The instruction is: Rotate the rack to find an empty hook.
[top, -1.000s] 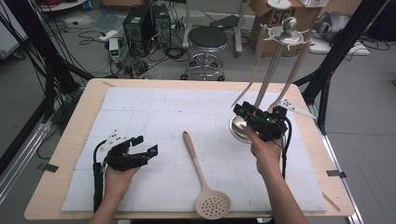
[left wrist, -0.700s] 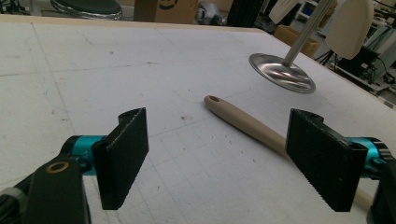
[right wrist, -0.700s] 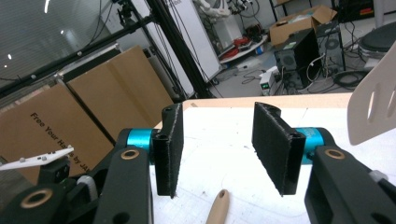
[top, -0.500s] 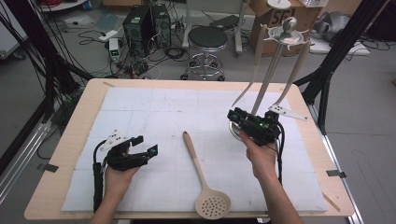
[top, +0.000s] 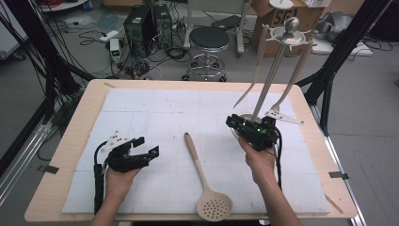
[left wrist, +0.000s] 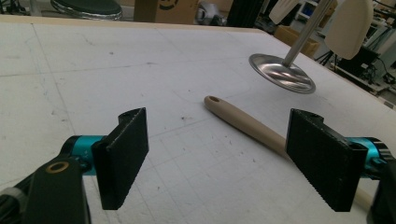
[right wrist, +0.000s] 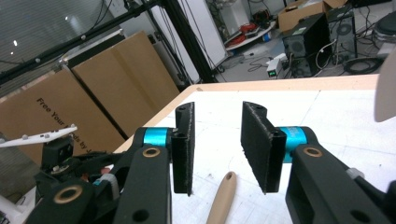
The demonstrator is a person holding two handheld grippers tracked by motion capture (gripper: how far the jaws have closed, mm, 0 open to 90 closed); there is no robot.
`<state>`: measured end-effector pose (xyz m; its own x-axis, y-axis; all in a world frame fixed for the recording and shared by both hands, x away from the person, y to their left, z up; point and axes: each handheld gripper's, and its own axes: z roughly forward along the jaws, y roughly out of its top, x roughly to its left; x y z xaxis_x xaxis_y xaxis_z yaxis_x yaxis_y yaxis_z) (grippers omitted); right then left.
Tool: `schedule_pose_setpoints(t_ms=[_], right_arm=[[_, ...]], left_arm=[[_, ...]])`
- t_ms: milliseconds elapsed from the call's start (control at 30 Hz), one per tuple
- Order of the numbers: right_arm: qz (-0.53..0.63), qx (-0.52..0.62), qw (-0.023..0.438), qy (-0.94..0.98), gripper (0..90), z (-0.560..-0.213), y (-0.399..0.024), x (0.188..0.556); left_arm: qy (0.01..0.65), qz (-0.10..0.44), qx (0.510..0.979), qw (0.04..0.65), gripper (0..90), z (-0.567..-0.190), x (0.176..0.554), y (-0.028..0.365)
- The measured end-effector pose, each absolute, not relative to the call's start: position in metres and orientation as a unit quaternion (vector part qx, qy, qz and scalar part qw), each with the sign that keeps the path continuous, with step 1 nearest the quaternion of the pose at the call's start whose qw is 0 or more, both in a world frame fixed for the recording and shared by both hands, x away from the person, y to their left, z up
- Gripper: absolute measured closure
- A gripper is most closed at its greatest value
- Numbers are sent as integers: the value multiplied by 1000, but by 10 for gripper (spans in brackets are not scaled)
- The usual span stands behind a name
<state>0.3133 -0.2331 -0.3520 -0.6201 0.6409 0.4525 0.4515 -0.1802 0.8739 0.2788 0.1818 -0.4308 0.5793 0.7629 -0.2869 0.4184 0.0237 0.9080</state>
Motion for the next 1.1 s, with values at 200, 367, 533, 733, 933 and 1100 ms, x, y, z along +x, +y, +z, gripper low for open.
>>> schedule_pose_setpoints(t_ms=[200, 367, 533, 733, 933, 1100], right_arm=[[630, 418, 63, 651, 687, -356, -224, 311], [627, 421, 55, 654, 711, -364, -221, 310], [618, 422, 48, 661, 754, -369, -217, 309], [615, 418, 35, 668, 827, -373, -208, 309], [610, 411, 31, 677, 895, -375, -200, 308], [605, 410, 22, 682, 898, -376, -194, 307]], left_arm=[[432, 150, 683, 569, 221, -431, 279, 181], [432, 150, 683, 569, 221, -431, 279, 181], [432, 150, 684, 569, 221, -431, 279, 181], [432, 150, 683, 570, 221, -431, 279, 181], [434, 151, 681, 570, 221, -431, 279, 181], [433, 150, 681, 571, 221, -430, 279, 182]])
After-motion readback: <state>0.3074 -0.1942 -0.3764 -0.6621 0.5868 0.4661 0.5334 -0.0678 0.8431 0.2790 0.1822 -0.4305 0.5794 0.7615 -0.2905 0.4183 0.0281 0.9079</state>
